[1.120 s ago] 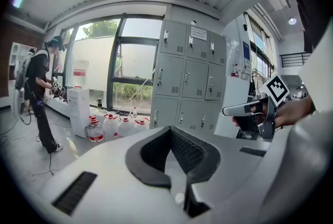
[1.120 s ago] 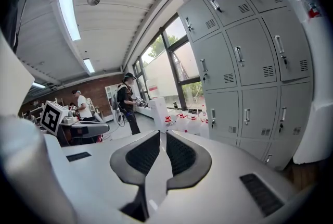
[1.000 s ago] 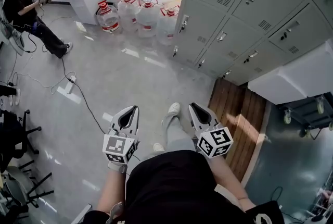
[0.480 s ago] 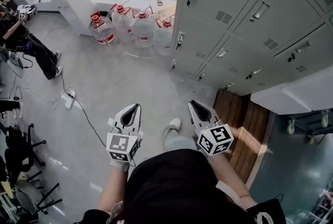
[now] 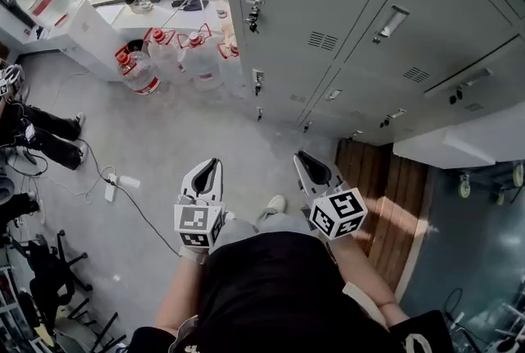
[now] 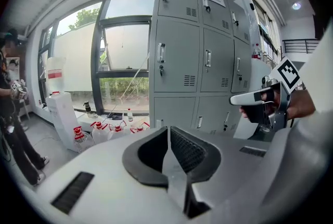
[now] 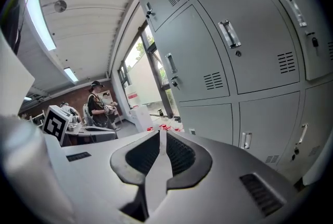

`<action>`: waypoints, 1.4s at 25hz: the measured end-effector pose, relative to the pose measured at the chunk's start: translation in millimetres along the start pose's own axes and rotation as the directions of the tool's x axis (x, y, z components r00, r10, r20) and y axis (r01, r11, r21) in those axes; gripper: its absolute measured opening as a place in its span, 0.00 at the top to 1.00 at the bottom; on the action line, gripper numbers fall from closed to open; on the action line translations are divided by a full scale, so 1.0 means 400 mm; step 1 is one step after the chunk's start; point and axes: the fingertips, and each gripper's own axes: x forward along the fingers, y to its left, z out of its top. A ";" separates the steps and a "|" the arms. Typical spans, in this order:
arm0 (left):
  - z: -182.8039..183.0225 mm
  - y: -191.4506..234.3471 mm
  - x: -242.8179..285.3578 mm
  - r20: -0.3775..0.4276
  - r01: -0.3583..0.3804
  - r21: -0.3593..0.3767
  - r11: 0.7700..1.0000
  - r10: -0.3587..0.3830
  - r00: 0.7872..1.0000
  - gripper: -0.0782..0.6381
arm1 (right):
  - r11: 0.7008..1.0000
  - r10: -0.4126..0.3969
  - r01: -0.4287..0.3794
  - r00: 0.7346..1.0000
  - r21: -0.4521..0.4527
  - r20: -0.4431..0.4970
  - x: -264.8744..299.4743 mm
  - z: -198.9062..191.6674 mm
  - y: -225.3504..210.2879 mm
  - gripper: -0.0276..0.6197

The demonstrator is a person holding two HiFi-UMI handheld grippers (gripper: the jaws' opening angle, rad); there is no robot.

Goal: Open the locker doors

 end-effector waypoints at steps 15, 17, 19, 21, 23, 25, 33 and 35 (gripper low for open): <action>-0.004 0.031 0.388 -0.131 0.194 0.038 0.980 -0.187 0.974 0.86 | 0.959 -0.264 0.265 0.964 0.098 -0.017 0.039 0.019 -0.161 0.86; -0.012 0.052 0.437 -0.146 0.212 0.050 0.976 -0.203 0.968 0.86 | 0.943 -0.310 0.310 0.950 0.117 -0.021 0.048 0.021 -0.171 0.86; -0.022 0.073 0.489 -0.161 0.231 0.067 0.971 -0.218 0.963 0.85 | 0.927 -0.350 0.351 0.936 0.131 -0.028 0.062 0.022 -0.179 0.86; -0.037 0.087 0.539 -0.179 0.252 0.078 0.964 -0.236 0.955 0.85 | 0.910 -0.390 0.391 0.920 0.139 -0.036 0.072 0.023 -0.183 0.86; -0.056 0.092 0.590 -0.202 0.279 0.081 0.957 -0.258 0.945 0.83 | 0.887 -0.433 0.434 0.900 0.159 -0.042 0.076 0.023 -0.190 0.86; -0.077 0.097 0.640 -0.233 0.300 0.071 0.951 -0.277 0.932 0.78 | 0.861 -0.468 0.467 0.882 0.204 -0.044 0.080 0.022 -0.198 0.86; -0.137 0.119 0.824 -0.302 0.297 0.072 0.952 -0.263 0.916 0.61 | 0.727 -0.618 0.598 0.784 0.337 -0.059 0.030 -0.022 -0.213 0.86; -0.145 0.128 0.867 -0.310 0.281 0.082 0.956 -0.243 0.919 0.56 | 0.695 -0.644 0.623 0.761 0.359 -0.075 0.016 -0.044 -0.205 0.86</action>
